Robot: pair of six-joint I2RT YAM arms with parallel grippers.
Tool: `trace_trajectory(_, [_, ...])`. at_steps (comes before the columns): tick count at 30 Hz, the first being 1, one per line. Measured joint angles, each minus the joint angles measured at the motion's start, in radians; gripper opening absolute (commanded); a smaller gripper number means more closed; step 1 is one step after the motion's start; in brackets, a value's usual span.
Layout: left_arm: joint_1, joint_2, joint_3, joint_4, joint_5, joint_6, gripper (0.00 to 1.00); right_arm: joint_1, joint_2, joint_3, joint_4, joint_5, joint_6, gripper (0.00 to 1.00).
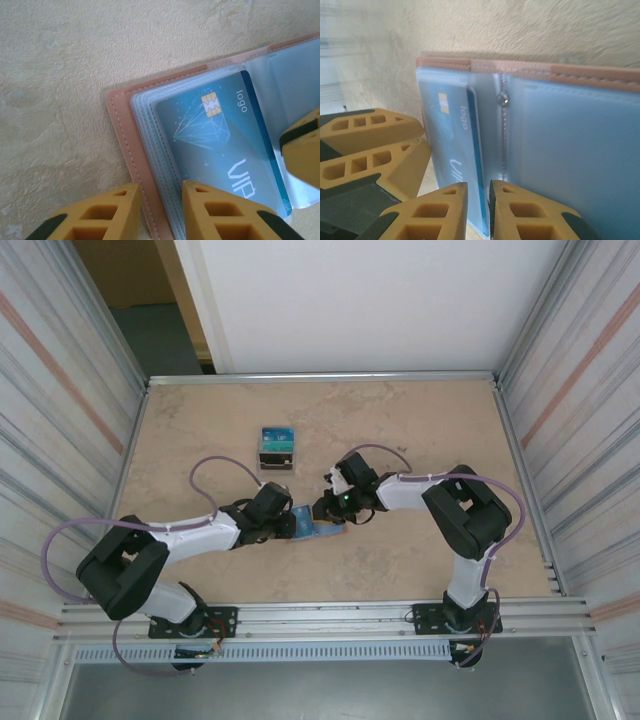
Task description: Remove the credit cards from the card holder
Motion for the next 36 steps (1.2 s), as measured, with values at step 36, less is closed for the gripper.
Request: trace_trajectory(36, [0.000, 0.022, 0.026, -0.023, 0.000, 0.017, 0.26, 0.002, 0.034, -0.002, 0.080, -0.016, 0.044, 0.18])
